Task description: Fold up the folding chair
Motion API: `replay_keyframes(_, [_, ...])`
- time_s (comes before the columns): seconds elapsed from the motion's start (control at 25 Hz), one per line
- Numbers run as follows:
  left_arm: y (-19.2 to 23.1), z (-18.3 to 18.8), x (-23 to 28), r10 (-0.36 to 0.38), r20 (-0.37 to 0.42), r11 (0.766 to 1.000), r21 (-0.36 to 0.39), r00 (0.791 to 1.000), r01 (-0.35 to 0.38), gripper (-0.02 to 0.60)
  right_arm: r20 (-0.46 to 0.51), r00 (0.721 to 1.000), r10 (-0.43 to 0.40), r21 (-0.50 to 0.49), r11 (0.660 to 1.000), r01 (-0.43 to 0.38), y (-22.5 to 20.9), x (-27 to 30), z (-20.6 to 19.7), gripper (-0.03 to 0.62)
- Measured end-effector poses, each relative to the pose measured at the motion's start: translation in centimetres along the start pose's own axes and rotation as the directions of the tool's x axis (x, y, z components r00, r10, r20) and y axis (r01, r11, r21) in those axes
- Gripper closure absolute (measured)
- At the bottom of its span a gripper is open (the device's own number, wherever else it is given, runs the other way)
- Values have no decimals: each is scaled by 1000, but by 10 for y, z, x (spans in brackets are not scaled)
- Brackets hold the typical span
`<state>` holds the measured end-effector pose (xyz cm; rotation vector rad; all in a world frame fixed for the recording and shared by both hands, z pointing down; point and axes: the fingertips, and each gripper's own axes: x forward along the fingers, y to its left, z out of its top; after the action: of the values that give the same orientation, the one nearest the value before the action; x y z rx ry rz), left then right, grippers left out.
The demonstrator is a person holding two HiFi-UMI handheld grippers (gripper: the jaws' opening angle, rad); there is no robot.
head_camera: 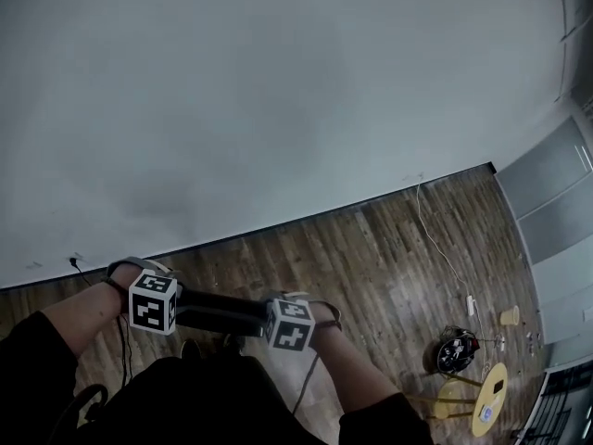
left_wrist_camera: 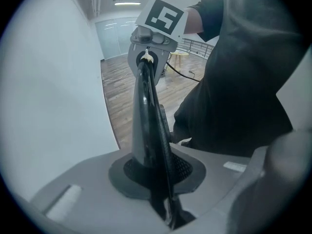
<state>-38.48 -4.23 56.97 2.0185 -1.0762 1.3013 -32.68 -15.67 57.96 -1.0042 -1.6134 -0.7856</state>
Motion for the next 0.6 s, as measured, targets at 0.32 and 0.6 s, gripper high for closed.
replay_keyframes(0.32, [25, -32, -9, 56, -22, 978, -202, 998, -60, 526, -15, 996, 83, -185, 979, -84, -51, 15, 28, 545])
replay_keyframes(0.6, [48, -54, -9, 108, -55, 918, -378, 993, -120, 526, -25, 991, 133, -344, 929, -134, -99, 29, 48, 545])
